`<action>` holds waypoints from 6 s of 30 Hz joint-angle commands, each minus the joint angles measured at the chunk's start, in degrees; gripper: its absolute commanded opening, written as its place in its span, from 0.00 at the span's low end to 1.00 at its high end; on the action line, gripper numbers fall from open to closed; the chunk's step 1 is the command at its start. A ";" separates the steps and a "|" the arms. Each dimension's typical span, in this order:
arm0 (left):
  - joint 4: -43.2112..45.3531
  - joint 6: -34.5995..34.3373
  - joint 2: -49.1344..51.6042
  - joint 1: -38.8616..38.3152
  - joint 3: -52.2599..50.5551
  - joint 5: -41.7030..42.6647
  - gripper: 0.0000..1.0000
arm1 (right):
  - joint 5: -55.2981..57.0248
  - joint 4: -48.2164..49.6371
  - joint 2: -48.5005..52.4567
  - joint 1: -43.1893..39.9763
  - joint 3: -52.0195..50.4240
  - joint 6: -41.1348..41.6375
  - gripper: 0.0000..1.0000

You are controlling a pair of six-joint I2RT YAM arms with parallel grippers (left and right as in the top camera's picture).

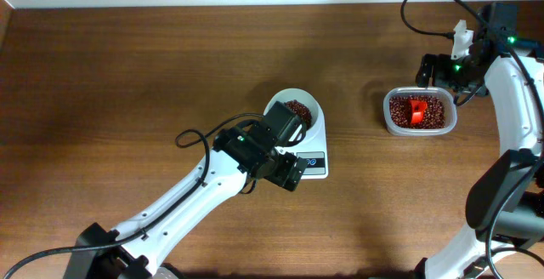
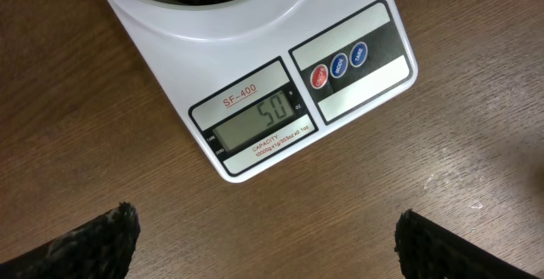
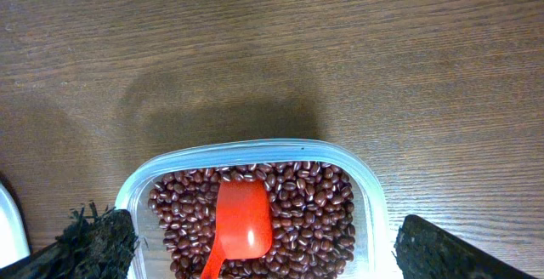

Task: Scoop item into bowl and weigh 50g on scale

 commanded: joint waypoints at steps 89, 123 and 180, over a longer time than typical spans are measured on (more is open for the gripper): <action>-0.04 -0.11 0.39 0.00 1.09 -0.55 0.99 | -9.38 68.41 -73.92 0.33 -93.85 0.28 0.99; -0.07 -0.11 0.39 0.00 1.09 -0.57 0.99 | -0.76 52.04 -109.79 10.88 -95.91 0.09 0.99; 0.55 2.71 -49.53 0.04 -14.88 -5.11 0.99 | -0.76 52.04 -109.79 10.88 -95.91 0.09 0.99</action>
